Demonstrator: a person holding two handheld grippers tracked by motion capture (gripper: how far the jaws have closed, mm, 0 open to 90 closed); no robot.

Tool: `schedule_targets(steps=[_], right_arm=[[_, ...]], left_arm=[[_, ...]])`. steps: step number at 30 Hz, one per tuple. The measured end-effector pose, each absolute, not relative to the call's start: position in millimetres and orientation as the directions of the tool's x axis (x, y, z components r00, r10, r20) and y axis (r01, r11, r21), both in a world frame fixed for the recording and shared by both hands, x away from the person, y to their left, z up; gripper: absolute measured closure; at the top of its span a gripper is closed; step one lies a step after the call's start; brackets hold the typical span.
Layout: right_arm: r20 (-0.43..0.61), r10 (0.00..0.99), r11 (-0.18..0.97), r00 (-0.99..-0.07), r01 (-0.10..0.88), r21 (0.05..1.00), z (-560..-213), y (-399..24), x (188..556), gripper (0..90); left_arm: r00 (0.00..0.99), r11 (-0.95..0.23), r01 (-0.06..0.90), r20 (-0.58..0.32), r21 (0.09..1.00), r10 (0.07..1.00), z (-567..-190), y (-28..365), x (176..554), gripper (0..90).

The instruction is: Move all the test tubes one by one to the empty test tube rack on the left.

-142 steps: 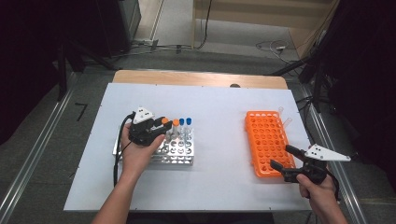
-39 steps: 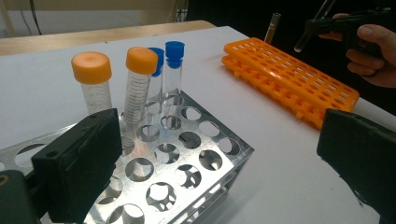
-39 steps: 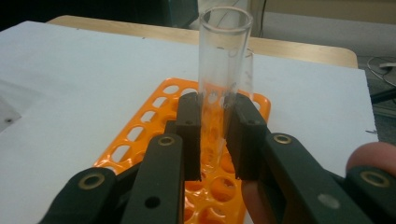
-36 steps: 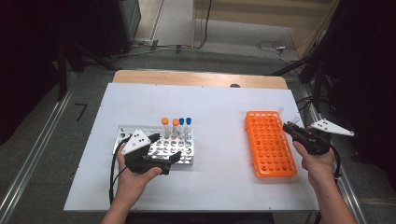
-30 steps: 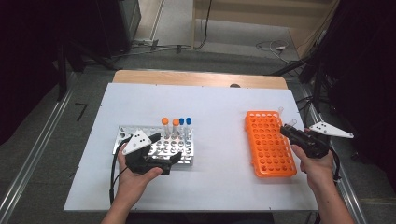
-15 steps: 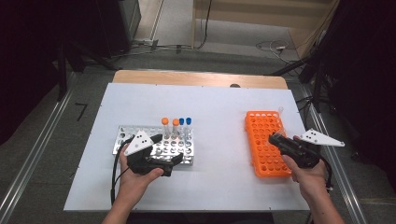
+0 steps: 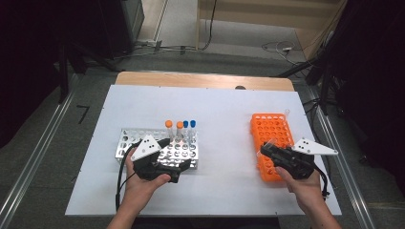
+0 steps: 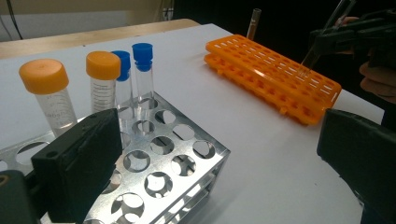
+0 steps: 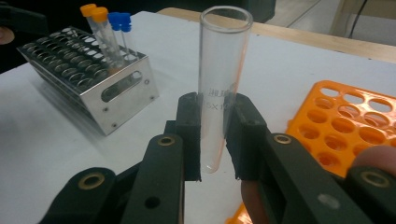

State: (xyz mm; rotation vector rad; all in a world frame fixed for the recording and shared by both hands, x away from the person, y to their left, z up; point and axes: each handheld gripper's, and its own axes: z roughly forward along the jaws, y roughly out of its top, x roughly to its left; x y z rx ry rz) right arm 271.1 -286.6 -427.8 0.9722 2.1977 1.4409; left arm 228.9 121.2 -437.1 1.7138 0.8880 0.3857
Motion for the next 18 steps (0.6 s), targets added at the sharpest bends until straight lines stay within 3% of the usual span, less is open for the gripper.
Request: schedule_targets(steps=[18], right_arm=[[0.095,0.616,0.293,-0.782,0.339,0.894,-428.9,-249.3,255.9,74.0]], left_arm=[[0.695,-0.115,0.353,-0.178,0.928,0.697,-432.9,107.1,224.7,0.7]])
